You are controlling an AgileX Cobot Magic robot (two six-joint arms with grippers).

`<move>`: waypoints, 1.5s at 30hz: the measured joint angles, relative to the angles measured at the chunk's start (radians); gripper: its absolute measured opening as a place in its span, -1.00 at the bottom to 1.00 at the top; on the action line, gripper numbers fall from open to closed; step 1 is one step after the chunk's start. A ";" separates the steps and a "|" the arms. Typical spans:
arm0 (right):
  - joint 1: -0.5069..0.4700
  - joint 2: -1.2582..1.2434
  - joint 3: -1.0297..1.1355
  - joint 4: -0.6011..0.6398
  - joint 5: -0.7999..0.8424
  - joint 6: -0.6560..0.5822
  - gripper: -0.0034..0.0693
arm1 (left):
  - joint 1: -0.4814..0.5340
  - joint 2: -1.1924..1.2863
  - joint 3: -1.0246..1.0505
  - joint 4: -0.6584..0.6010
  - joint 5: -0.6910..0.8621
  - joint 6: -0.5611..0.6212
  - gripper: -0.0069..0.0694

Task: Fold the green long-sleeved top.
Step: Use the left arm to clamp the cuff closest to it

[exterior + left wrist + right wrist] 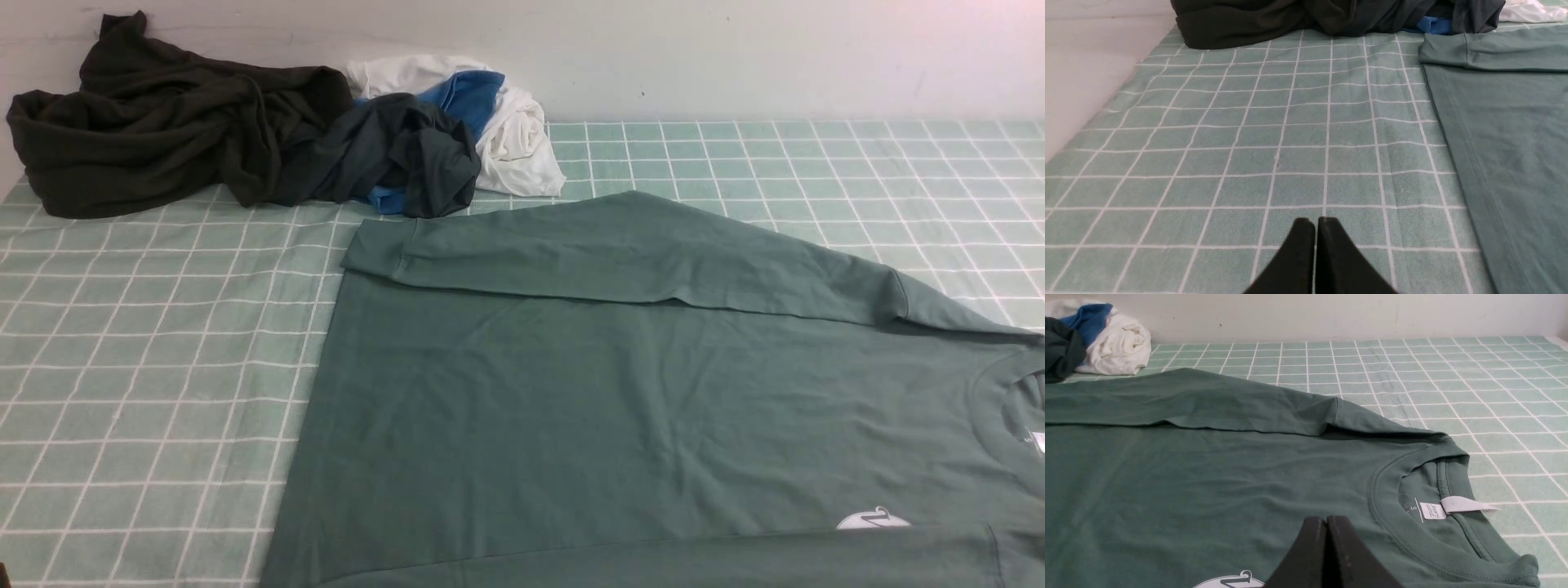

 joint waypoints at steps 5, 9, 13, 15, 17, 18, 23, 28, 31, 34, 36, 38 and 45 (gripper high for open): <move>0.000 0.000 0.000 0.000 0.000 0.001 -0.94 | 0.000 0.000 0.000 0.000 0.000 0.000 -0.83; 0.000 0.000 0.000 0.001 0.000 0.005 -0.94 | 0.000 0.000 0.000 0.000 0.000 0.000 -0.83; 0.000 0.000 0.000 0.014 0.000 0.008 -0.94 | 0.000 0.000 0.000 0.002 0.000 0.000 -0.83; 0.000 0.000 0.000 0.020 0.001 0.008 -0.94 | 0.000 0.000 0.000 0.015 0.000 0.000 -0.83; 0.000 0.000 0.000 0.029 0.001 0.008 -0.94 | 0.000 0.000 0.000 0.020 0.000 0.000 -0.83; 0.000 0.000 0.000 0.036 0.002 0.008 -0.94 | 0.000 0.000 0.000 0.020 0.000 0.000 -0.83; 0.000 0.000 0.000 0.100 0.004 0.008 -0.94 | 0.000 0.000 0.003 -0.129 -0.027 -0.114 -0.83; 0.000 0.000 0.000 0.377 0.008 0.072 -0.94 | 0.000 0.000 0.008 -0.593 -0.064 -0.401 -0.83; 0.000 0.000 0.001 0.587 0.017 0.145 -0.94 | 0.000 0.000 0.008 -0.677 -0.064 -0.416 -0.83; 0.000 0.000 0.000 0.751 0.014 0.167 -0.94 | 0.000 0.000 0.008 -0.695 -0.063 -0.388 -0.83; 0.000 0.000 -0.001 0.807 0.007 0.166 -0.94 | 0.000 0.000 0.008 -0.699 -0.064 -0.360 -0.83; 0.000 0.000 -0.001 0.820 -0.002 0.150 -0.94 | 0.000 0.000 0.008 -0.702 -0.065 -0.314 -0.83; 0.000 0.000 -0.013 0.810 -0.014 0.021 -0.94 | 0.000 0.021 -0.205 -0.688 -0.002 0.048 -0.83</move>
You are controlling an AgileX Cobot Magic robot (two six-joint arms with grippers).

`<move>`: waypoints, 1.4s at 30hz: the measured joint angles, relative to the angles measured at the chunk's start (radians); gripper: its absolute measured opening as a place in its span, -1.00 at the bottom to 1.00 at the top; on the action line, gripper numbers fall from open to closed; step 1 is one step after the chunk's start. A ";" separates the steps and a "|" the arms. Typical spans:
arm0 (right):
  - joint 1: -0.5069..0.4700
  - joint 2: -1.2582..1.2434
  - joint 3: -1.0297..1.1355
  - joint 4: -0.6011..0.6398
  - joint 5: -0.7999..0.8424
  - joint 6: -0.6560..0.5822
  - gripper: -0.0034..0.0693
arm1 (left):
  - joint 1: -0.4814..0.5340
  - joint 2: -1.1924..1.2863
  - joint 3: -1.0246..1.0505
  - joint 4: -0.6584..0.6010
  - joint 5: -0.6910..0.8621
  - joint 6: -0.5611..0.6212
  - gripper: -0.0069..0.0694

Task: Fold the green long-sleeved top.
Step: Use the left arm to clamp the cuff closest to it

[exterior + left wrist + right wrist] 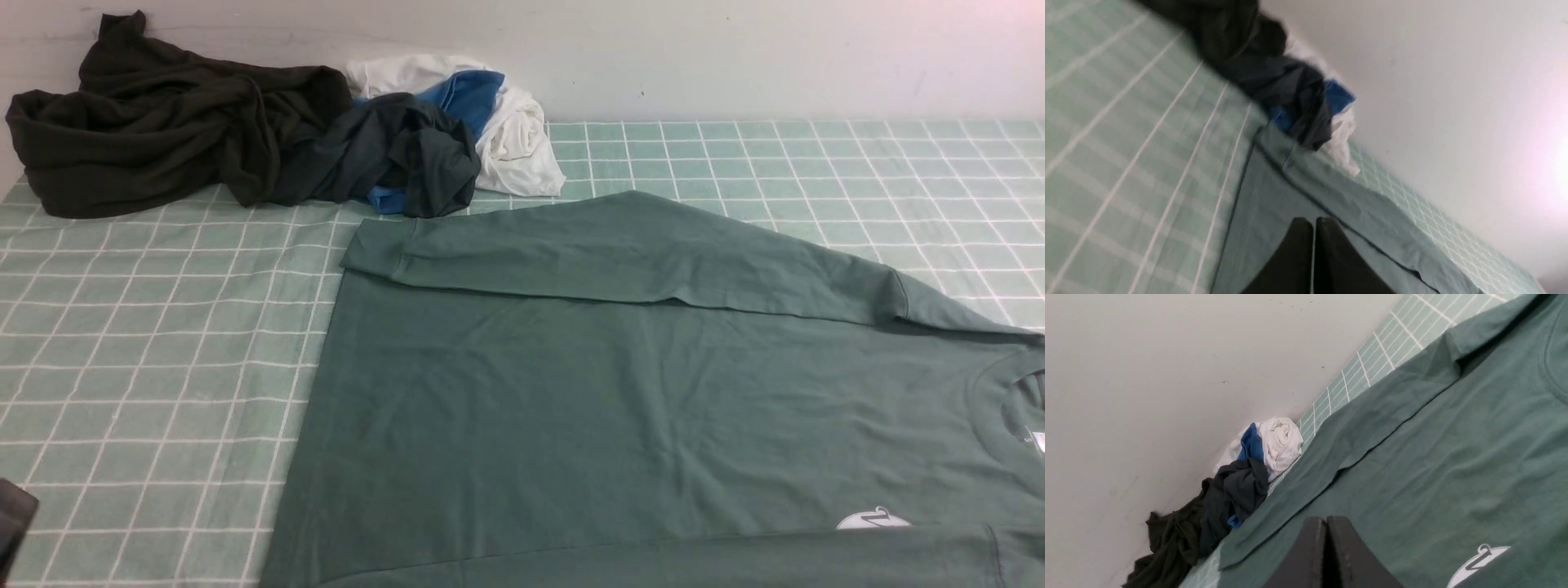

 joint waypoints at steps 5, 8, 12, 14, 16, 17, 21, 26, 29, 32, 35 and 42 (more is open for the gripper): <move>0.000 0.139 -0.183 -0.135 0.022 -0.230 -0.94 | 0.000 0.290 -0.273 0.144 0.300 0.222 -0.83; 0.000 0.320 -0.381 -0.269 0.121 -0.386 -0.94 | -0.004 0.511 -0.430 0.271 0.504 0.320 -0.83; 0.022 0.569 -0.628 -0.385 0.375 -0.502 -0.94 | -0.096 0.744 -0.568 0.403 0.629 0.377 -0.82; 0.053 0.646 -0.702 -0.399 0.466 -0.514 -0.94 | -0.160 0.812 -0.584 0.423 0.636 0.377 -0.81; 0.128 0.750 -0.794 -0.415 0.648 -0.523 -0.94 | -0.276 0.917 -0.580 0.432 0.648 0.377 -0.73; 0.168 0.789 -0.812 -0.425 0.721 -0.524 -0.94 | -0.329 0.986 -0.572 0.436 0.653 0.377 -0.65; 0.264 0.858 -0.821 -0.457 0.879 -0.526 -0.94 | -0.461 1.162 -0.559 0.455 0.638 0.380 -0.33; 0.292 0.870 -0.798 -0.487 0.886 -0.526 -0.94 | -0.530 1.367 -0.559 0.499 0.496 0.387 0.19; 0.292 0.870 -0.795 -0.489 0.860 -0.526 -0.94 | -0.532 1.470 -0.559 0.511 0.412 0.387 0.37; 0.292 0.870 -0.794 -0.489 0.841 -0.526 -0.94 | -0.532 1.546 -0.559 0.512 0.366 0.387 0.39; 0.292 0.870 -0.793 -0.490 0.829 -0.526 -0.94 | -0.532 1.594 -0.559 0.504 0.364 0.387 0.23; 0.292 0.870 -0.793 -0.505 0.787 -0.526 -0.94 | -0.532 1.615 -0.637 0.491 0.482 0.393 -0.74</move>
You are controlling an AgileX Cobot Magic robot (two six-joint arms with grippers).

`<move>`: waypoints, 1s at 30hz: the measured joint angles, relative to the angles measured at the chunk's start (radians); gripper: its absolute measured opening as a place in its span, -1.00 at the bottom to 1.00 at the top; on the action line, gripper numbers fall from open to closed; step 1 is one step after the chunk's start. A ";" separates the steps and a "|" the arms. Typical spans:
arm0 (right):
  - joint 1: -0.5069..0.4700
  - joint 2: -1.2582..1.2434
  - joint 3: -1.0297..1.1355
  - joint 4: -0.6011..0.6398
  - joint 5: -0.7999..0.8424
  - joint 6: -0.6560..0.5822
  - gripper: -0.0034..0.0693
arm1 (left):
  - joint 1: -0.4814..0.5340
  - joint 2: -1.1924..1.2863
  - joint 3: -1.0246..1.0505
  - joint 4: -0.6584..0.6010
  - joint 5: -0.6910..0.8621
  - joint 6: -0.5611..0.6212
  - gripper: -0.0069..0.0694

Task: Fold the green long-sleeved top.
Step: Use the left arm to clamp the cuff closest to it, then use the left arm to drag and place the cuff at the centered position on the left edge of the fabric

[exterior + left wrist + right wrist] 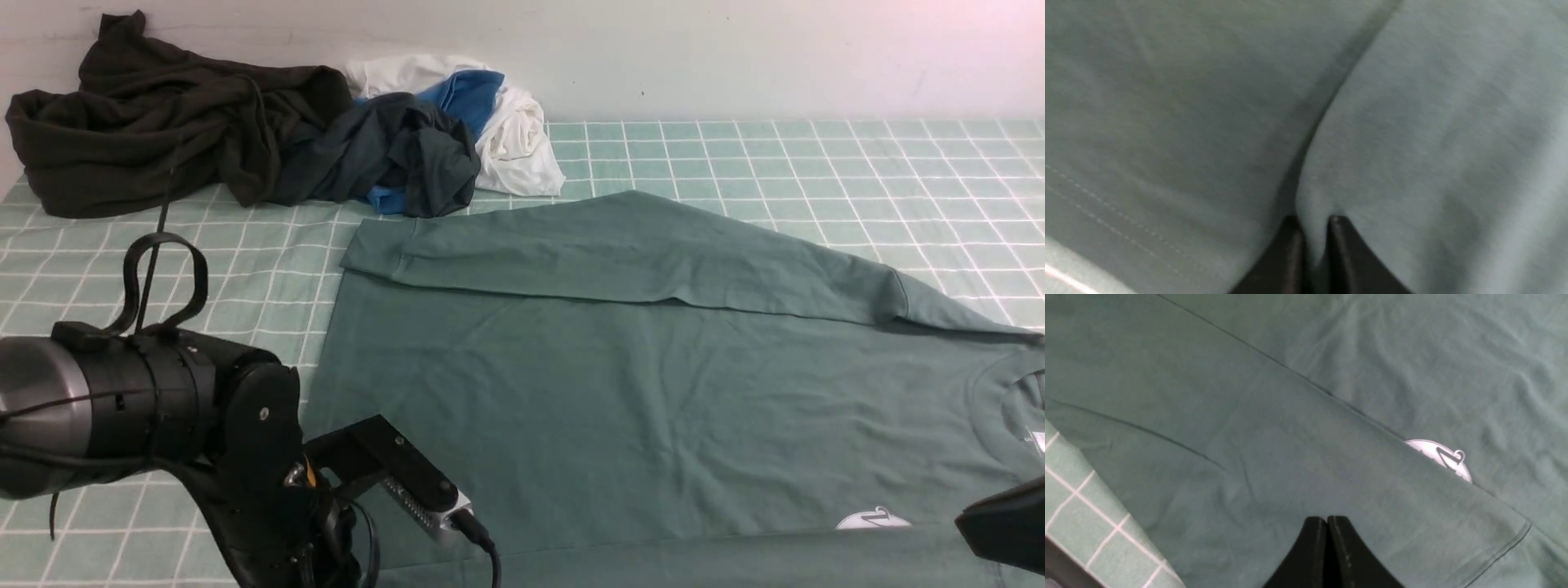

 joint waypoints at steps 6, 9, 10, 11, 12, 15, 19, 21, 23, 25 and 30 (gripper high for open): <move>0.000 0.000 0.000 -0.025 -0.011 0.000 -0.94 | 0.022 0.010 -0.223 0.050 0.118 0.001 -0.78; 0.000 0.000 0.000 -0.037 -0.011 0.000 -0.94 | 0.064 0.044 -0.375 0.066 0.166 0.002 -0.77; 0.000 0.000 0.000 -0.047 -0.011 0.000 -0.94 | 0.086 0.073 -0.451 0.068 0.195 0.002 -0.77; 0.000 0.000 0.000 -0.054 -0.011 0.000 -0.94 | 0.101 0.099 -0.504 0.070 0.217 0.002 -0.77; 0.000 0.000 0.000 -0.060 -0.012 0.005 -0.94 | 0.114 0.127 -0.555 0.072 0.239 0.002 -0.77; 0.000 0.000 0.000 -0.086 -0.020 0.026 -0.94 | 0.140 0.223 -0.681 0.076 0.288 0.003 -0.77; 0.000 0.000 0.000 -0.121 -0.035 0.055 -0.94 | 0.152 0.342 -0.775 0.076 0.301 0.004 -0.72; 0.000 0.000 0.000 -0.141 -0.036 0.064 -0.94 | 0.152 0.409 -0.813 0.093 0.301 0.003 -0.61; 0.000 0.000 0.000 -0.151 -0.037 0.067 -0.94 | 0.152 0.456 -0.851 0.118 0.301 -0.009 -0.46; 0.000 0.000 0.000 -0.158 -0.042 0.068 -0.94 | 0.152 0.492 -0.893 0.151 0.306 -0.046 -0.23; 0.000 0.006 0.000 -0.186 -0.127 0.075 -0.94 | 0.172 0.530 -1.042 0.204 0.307 -0.170 0.34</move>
